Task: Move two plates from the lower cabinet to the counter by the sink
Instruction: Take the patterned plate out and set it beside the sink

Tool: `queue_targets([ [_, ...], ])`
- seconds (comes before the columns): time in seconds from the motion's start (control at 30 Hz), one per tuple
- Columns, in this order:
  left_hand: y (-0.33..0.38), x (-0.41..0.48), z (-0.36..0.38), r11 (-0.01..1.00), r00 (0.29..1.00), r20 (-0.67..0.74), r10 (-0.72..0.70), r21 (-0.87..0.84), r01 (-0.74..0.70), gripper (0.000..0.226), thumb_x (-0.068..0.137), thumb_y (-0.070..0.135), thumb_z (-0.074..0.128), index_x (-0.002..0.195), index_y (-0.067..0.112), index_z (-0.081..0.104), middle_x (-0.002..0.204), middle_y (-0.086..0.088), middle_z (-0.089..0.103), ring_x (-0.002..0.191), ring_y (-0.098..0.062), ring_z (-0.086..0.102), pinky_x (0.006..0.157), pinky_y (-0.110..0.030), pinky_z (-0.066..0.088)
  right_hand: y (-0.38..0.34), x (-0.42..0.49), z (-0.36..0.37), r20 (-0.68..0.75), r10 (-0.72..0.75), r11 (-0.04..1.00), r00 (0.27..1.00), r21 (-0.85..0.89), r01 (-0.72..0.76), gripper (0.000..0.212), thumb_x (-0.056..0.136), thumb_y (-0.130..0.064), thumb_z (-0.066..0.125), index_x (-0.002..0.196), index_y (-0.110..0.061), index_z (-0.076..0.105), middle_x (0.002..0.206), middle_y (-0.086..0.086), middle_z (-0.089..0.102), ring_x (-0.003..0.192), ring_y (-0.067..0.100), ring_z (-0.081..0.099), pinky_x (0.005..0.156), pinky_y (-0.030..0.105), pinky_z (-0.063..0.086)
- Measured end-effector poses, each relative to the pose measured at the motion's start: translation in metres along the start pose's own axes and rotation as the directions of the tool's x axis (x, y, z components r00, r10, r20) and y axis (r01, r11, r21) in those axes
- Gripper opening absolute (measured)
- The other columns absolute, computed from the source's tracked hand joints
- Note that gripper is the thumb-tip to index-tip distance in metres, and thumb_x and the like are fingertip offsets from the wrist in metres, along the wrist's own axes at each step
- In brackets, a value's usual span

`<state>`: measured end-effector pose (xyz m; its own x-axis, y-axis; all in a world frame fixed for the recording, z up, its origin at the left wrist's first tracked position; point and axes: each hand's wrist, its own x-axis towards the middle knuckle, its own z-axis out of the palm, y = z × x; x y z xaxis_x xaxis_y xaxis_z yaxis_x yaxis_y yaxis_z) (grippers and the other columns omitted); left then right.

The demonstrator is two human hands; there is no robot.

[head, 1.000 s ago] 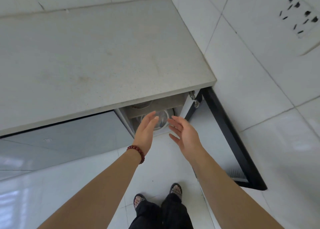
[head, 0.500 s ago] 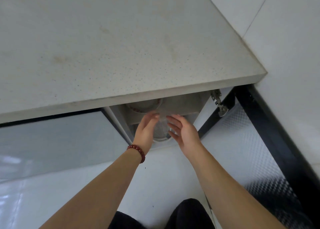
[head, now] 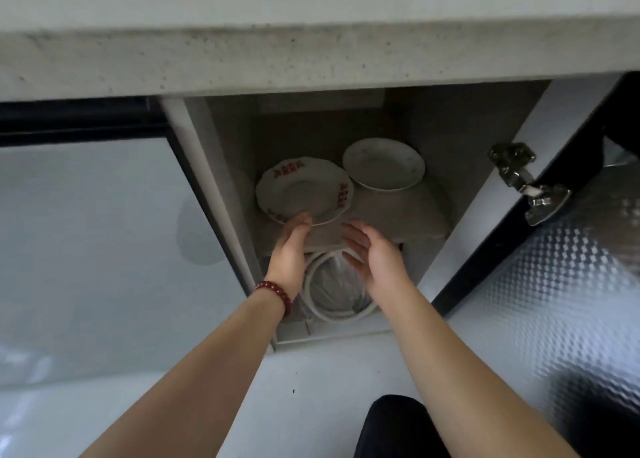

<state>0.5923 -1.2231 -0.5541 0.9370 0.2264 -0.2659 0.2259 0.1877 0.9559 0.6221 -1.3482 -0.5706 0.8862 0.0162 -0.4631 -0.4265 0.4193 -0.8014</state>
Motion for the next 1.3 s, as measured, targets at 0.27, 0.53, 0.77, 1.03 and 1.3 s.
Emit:
queue_targets([
  [0.27,-0.027,0.005,-0.009,0.998,0.999,0.022,0.040,-0.057,-0.039,0.038,0.093,0.049,0.034,0.116,0.031,0.057,0.103,0.017,0.064,0.079,0.011,0.063,0.063,-0.010,0.044,0.019,0.022,-0.003,0.002,-0.023,0.995,1.000,0.102,0.023,0.017,0.095,-0.026,0.049,0.101,-0.022,0.064,0.111,-0.002,0.066,0.092,0.012,0.063,0.066,0.028,0.048],
  [0.53,-0.026,0.006,-0.015,0.997,1.000,-0.002,0.031,-0.075,-0.031,0.042,0.094,0.052,0.025,0.113,0.033,0.058,0.101,0.015,0.064,0.083,0.007,0.060,0.065,-0.015,0.041,0.018,0.033,0.004,0.052,0.038,0.990,0.998,0.137,-0.045,0.033,0.096,-0.027,0.045,0.123,-0.014,0.058,0.114,0.006,0.062,0.093,0.016,0.060,0.068,0.028,0.047],
  [0.77,-0.036,0.007,-0.020,0.994,1.000,-0.004,0.023,-0.109,-0.024,0.049,0.095,0.053,0.018,0.116,0.029,0.055,0.106,0.014,0.060,0.096,0.002,0.052,0.089,-0.028,0.034,0.020,0.045,0.012,0.126,-0.006,0.988,0.992,0.155,-0.014,0.018,0.099,-0.031,0.040,0.098,-0.025,0.057,0.106,0.004,0.061,0.102,0.020,0.057,0.089,0.035,0.045],
  [1.03,-0.038,0.004,-0.023,0.997,1.000,-0.025,0.009,-0.083,-0.011,0.055,0.095,0.051,0.016,0.125,0.022,0.053,0.122,0.001,0.056,0.112,-0.013,0.049,0.101,-0.034,0.030,0.022,0.052,0.013,0.152,-0.017,0.970,0.988,0.241,-0.020,0.023,0.097,-0.033,0.042,0.108,-0.021,0.059,0.128,0.013,0.058,0.118,0.026,0.055,0.099,0.040,0.044],
  [1.3,-0.043,0.005,-0.028,0.999,1.000,-0.016,0.002,-0.036,-0.002,0.048,0.094,0.054,0.017,0.115,0.032,0.054,0.127,0.006,0.052,0.123,-0.018,0.042,0.109,-0.040,0.027,0.028,0.050,0.009,0.145,0.025,0.945,0.989,0.321,-0.071,0.025,0.097,-0.039,0.040,0.100,-0.020,0.055,0.120,0.017,0.060,0.116,0.029,0.055,0.082,0.038,0.047],
])
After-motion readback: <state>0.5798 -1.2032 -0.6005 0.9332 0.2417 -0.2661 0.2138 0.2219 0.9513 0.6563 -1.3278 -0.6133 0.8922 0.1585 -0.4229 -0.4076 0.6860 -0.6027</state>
